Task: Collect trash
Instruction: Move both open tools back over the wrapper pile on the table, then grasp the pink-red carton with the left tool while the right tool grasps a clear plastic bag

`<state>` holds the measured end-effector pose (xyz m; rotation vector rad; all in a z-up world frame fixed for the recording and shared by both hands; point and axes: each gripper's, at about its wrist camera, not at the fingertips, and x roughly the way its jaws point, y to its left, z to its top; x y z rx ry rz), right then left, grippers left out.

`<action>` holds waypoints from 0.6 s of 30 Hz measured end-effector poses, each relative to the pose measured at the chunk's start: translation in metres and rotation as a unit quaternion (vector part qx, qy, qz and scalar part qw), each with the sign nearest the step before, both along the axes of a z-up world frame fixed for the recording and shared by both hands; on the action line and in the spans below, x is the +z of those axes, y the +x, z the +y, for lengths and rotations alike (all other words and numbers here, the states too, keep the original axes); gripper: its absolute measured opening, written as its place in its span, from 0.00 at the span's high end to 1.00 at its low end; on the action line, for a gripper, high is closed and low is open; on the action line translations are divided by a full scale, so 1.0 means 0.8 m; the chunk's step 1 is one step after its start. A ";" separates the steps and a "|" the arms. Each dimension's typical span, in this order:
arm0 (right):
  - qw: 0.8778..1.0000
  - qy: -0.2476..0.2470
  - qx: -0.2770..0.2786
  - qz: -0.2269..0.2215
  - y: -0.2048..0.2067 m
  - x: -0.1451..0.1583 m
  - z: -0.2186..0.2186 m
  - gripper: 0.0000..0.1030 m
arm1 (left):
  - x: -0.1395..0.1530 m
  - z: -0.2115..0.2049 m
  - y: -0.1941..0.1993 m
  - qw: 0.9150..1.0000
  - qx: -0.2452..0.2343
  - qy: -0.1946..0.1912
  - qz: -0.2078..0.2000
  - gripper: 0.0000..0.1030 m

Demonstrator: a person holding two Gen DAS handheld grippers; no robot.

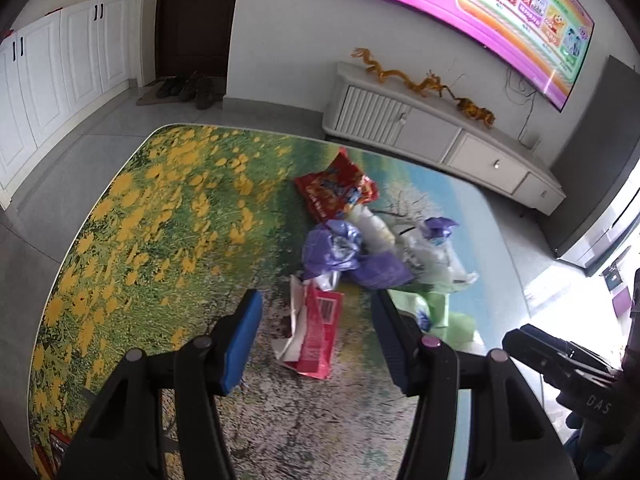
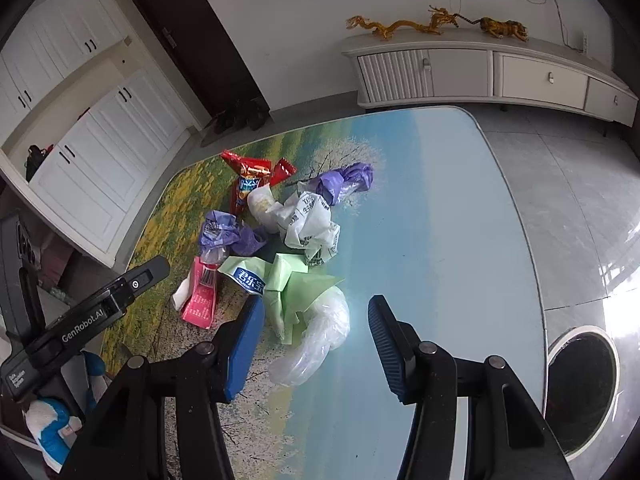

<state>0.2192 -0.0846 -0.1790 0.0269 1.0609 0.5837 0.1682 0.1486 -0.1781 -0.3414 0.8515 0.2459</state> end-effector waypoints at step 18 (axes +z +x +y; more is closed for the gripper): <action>0.998 -0.009 0.062 0.029 0.001 -0.053 0.006 0.65 | -0.065 -0.021 0.018 0.997 -0.031 0.036 0.055 0.47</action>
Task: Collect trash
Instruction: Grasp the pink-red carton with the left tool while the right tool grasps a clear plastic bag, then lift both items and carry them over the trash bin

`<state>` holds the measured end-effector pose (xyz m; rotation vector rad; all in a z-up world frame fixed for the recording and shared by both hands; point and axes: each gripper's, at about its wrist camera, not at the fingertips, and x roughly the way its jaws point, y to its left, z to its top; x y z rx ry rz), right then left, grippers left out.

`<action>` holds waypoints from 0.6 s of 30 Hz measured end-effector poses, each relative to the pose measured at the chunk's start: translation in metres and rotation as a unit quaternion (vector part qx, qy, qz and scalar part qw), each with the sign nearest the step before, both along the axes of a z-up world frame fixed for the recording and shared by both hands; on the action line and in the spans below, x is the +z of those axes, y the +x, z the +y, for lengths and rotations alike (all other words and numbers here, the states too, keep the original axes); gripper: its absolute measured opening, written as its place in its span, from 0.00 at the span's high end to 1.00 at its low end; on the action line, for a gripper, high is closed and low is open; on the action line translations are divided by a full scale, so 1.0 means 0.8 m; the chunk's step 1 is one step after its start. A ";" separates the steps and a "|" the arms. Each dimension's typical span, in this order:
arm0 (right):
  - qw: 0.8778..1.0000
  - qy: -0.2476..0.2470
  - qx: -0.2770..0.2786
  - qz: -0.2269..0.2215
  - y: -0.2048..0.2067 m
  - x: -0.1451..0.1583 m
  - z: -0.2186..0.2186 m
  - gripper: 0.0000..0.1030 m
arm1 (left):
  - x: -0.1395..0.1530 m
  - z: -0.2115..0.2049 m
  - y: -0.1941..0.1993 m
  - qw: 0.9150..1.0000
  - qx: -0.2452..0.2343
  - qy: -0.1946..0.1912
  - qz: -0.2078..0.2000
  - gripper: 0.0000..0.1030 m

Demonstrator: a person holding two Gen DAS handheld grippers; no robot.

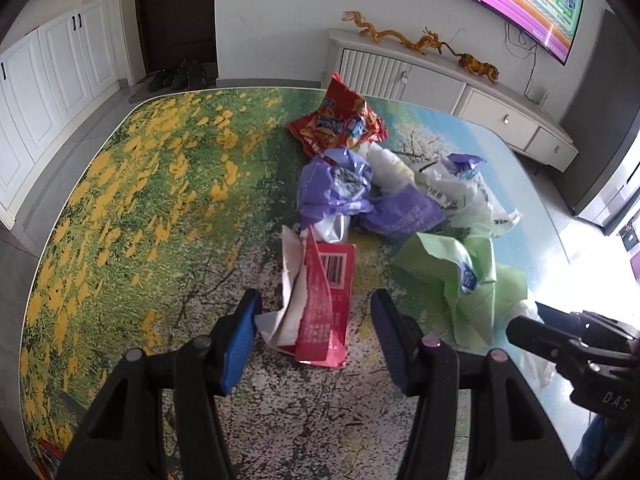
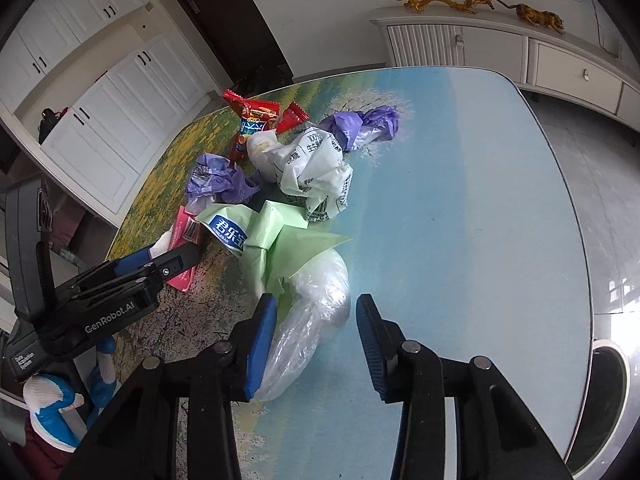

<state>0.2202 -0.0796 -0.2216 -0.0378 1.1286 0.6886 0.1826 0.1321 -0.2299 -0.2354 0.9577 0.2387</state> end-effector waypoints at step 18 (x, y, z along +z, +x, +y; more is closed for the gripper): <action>1.000 0.004 -0.026 -0.012 -0.007 0.011 -0.035 0.78 | -0.008 -0.010 -0.004 1.000 -0.011 0.008 -0.007 0.67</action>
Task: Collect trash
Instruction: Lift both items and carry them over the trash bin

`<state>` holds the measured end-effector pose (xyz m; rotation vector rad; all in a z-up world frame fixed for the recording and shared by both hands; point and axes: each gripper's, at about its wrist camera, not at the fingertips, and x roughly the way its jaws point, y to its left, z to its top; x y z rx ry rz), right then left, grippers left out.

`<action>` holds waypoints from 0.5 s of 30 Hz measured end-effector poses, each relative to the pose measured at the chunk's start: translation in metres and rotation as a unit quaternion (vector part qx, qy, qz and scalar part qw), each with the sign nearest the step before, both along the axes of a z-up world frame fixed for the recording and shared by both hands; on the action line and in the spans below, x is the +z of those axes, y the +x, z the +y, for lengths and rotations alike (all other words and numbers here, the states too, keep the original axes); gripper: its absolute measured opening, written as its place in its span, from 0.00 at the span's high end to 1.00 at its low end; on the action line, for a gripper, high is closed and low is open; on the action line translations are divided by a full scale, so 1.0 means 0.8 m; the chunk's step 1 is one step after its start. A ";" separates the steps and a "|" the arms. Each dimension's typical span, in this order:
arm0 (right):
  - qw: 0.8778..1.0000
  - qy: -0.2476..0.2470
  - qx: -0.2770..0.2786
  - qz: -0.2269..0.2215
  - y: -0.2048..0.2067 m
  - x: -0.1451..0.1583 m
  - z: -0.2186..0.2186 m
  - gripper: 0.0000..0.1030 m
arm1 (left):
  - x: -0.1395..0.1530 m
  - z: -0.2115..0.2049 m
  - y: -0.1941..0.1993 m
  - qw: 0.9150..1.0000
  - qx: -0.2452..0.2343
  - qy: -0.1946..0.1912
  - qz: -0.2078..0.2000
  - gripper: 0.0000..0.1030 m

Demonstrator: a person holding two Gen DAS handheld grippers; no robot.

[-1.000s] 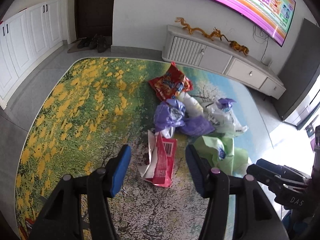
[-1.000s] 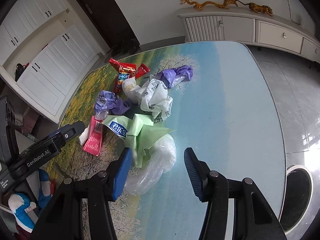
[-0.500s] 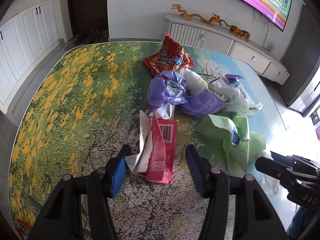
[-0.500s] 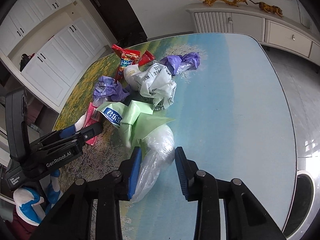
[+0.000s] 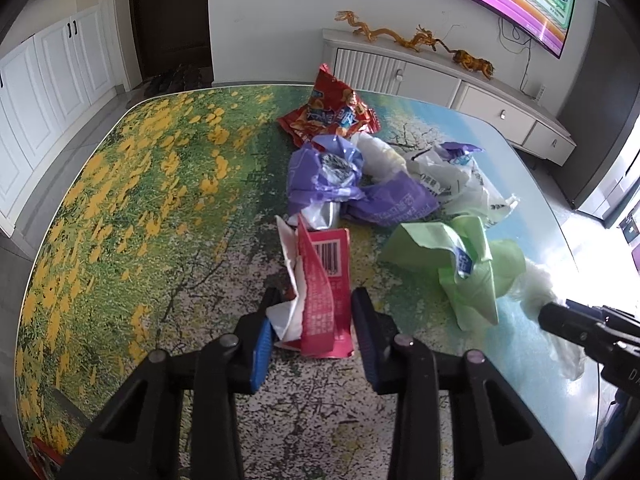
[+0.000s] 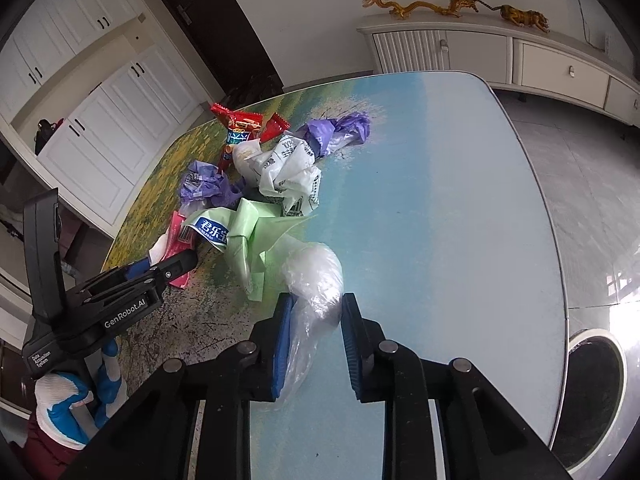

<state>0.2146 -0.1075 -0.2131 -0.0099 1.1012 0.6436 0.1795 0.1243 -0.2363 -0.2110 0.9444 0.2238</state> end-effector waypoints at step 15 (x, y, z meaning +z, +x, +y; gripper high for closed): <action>0.997 0.036 -0.074 -0.013 -0.028 0.030 -0.066 0.78 | 0.041 -0.012 -0.036 0.998 -0.011 -0.029 -0.054 0.69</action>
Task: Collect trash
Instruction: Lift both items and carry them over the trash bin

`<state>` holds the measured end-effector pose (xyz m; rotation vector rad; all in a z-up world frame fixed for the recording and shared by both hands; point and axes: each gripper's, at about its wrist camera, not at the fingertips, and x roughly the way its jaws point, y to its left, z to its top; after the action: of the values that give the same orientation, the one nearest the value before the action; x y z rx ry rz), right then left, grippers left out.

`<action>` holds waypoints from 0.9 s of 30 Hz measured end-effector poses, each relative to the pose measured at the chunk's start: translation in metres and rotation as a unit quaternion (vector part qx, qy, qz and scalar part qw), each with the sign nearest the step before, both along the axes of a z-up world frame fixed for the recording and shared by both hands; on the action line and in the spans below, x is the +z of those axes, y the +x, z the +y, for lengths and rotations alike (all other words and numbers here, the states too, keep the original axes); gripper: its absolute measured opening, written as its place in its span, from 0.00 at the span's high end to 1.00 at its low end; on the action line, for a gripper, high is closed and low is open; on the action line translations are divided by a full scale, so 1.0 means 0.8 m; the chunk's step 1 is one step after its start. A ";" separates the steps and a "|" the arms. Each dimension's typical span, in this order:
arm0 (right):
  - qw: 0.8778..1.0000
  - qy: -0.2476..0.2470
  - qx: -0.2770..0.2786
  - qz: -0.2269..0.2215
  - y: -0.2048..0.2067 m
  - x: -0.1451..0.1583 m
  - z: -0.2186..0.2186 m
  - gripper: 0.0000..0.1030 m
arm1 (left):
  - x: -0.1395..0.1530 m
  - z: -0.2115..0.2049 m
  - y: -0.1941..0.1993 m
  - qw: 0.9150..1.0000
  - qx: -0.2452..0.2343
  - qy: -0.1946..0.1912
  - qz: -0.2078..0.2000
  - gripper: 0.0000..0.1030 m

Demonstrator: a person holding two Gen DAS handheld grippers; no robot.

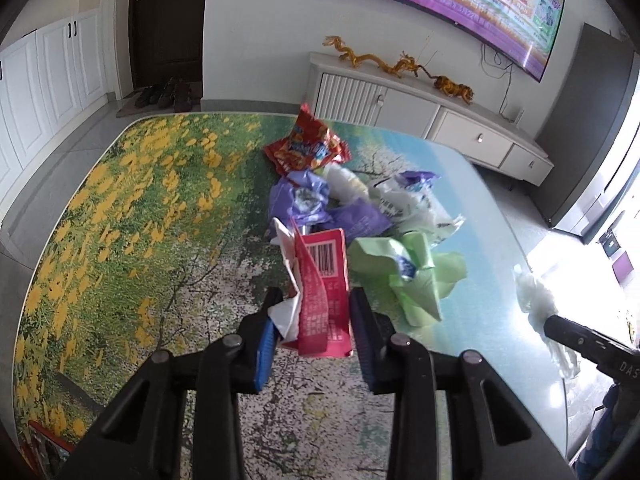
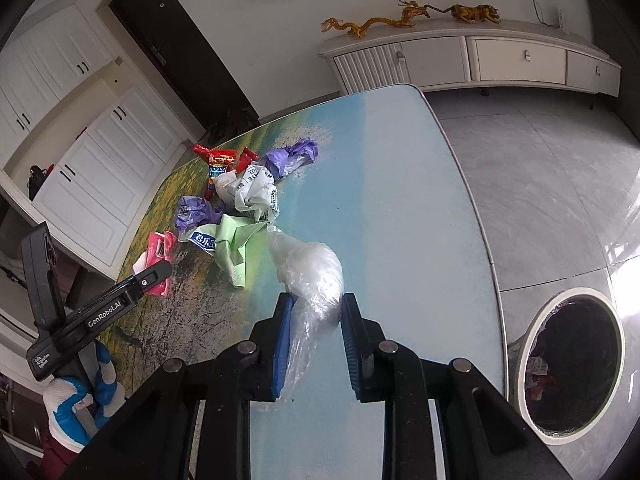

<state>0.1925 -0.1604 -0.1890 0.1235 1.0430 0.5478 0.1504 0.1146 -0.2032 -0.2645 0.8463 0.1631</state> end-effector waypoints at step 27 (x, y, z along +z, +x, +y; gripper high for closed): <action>0.983 0.070 -0.164 -0.048 -0.050 0.047 -0.186 0.78 | 0.112 -0.161 -0.014 0.981 -0.177 -0.041 -0.075 0.69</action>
<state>0.1527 -0.3090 -0.1511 0.3825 0.8669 0.3239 0.1396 -0.0145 -0.1139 -0.1975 0.7378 -0.2222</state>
